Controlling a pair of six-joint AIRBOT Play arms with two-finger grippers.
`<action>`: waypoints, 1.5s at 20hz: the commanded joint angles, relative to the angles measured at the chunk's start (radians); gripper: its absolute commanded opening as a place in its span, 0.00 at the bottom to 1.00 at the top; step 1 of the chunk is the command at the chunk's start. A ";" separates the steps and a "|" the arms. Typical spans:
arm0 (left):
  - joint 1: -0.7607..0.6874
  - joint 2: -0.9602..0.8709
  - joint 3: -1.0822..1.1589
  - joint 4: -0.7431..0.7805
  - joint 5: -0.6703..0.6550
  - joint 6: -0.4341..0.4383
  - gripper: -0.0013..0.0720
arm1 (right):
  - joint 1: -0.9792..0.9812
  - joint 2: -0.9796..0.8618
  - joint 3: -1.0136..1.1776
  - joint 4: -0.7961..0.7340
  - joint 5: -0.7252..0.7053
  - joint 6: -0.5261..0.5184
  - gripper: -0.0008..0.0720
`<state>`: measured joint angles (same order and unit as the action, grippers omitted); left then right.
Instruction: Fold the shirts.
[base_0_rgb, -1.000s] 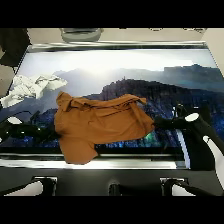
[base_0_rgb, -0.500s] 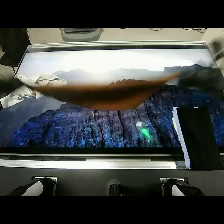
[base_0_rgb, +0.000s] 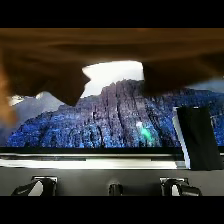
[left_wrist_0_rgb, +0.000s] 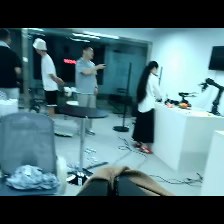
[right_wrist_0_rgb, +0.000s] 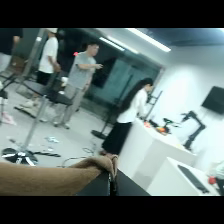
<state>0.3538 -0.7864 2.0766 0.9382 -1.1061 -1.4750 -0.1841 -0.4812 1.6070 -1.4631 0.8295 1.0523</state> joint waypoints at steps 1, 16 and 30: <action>0.000 0.069 0.007 0.092 -0.027 -0.029 0.06 | 0.001 0.071 0.018 -0.094 0.107 0.031 0.08; -0.080 -0.235 -0.786 0.137 -0.130 0.093 0.06 | 0.003 -0.640 -0.340 -0.010 0.469 -0.031 0.07; -0.185 -0.778 -0.795 0.039 0.416 0.175 0.06 | 0.001 -1.044 -0.383 0.324 -0.346 -0.051 0.08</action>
<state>0.1699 -1.5379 1.2636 0.9936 -0.7021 -1.3460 -0.1818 -1.5127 1.2255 -1.1477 0.4896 1.0077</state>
